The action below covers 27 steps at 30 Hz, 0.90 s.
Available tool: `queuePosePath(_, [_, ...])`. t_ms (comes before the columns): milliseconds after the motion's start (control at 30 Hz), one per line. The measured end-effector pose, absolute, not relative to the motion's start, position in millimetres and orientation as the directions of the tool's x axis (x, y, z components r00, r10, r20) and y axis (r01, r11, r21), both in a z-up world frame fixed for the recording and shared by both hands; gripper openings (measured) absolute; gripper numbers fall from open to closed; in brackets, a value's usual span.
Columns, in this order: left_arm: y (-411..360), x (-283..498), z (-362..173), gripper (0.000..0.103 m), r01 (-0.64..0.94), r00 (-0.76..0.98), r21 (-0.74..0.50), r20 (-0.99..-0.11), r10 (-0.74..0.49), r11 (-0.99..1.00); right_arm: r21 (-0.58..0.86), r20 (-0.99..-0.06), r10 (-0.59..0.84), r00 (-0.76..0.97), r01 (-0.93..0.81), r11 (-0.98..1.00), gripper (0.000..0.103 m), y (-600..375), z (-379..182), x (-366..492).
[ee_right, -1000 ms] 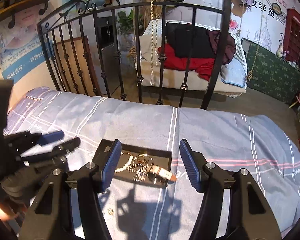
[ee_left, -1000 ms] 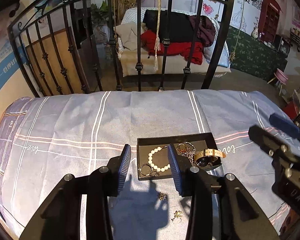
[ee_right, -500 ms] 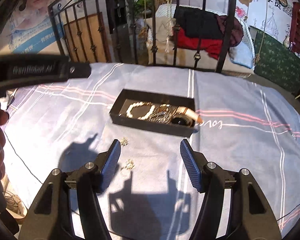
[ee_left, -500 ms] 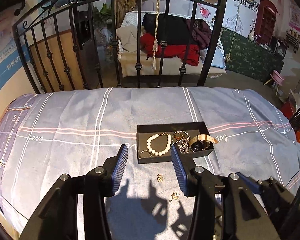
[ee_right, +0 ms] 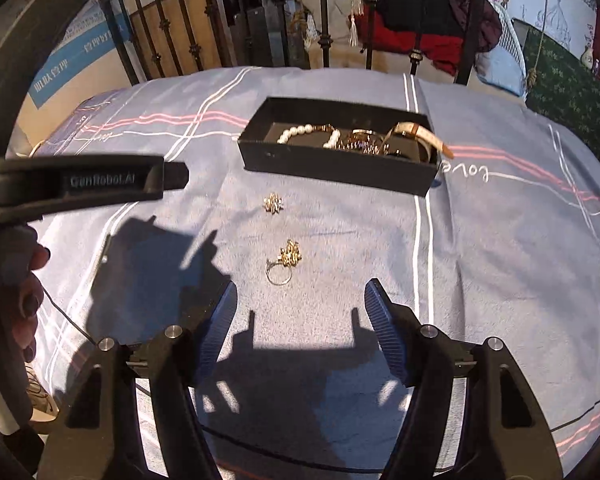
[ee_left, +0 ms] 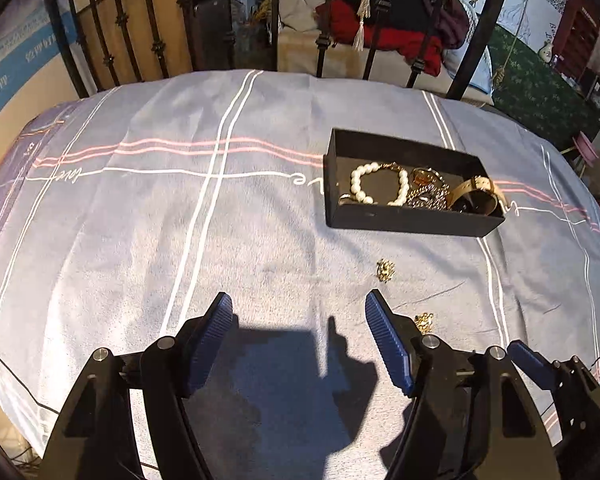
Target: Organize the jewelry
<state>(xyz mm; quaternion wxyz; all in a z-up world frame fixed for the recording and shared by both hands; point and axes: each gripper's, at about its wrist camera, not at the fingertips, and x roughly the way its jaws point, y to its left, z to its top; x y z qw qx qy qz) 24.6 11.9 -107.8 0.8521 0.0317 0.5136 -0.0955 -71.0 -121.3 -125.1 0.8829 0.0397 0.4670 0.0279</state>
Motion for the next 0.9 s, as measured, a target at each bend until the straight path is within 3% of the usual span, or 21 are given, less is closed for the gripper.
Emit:
queuePosePath(367, [-5.6, 41.7, -145.7, 0.059, 0.226, 0.392, -0.058, -0.908, -0.145, 0.972, 0.110, -0.854, 0.124, 0.505, -0.056, 0.992, 0.065, -114.4, -158.5, -33.7])
queuePosePath(400, [-10.1, 44.4, -147.4, 0.059, 0.233, 0.392, -0.056, -0.908, -0.147, 0.971, 0.118, -0.855, 0.130, 0.502, -0.056, 0.991, 0.063, -114.6, -161.1, -30.7])
queuePosePath(467, [-18.7, 49.0, -150.9, 0.058, 0.247, 0.383, -0.058, -0.911, -0.152, 0.967, 0.145, -0.864, 0.157, 0.478, -0.061, 0.987, 0.047, -114.7, -168.8, -23.9])
queuePosePath(767, [-65.9, 52.9, -172.6, 0.059, 0.329, 0.364, -0.026, -0.919, -0.152, 0.944, 0.145, -0.858, 0.153, 0.490, -0.055, 0.988, 0.027, -124.3, -172.8, -25.6])
queuePosePath(833, [-75.0, 50.9, -172.9, 0.048, 0.347, 0.398, 0.018, -0.908, -0.130, 0.938, 0.142, -0.858, 0.147, 0.492, -0.048, 0.989, 0.021, -125.9, -174.1, -24.7])
queuePosePath(900, [-75.7, 51.5, -169.0, 0.018, 0.338, 0.403, 0.013, -0.905, -0.133, 0.941, 0.163, -0.855, 0.161, 0.493, -0.039, 0.986, 0.021, -129.3, -173.5, -24.7])
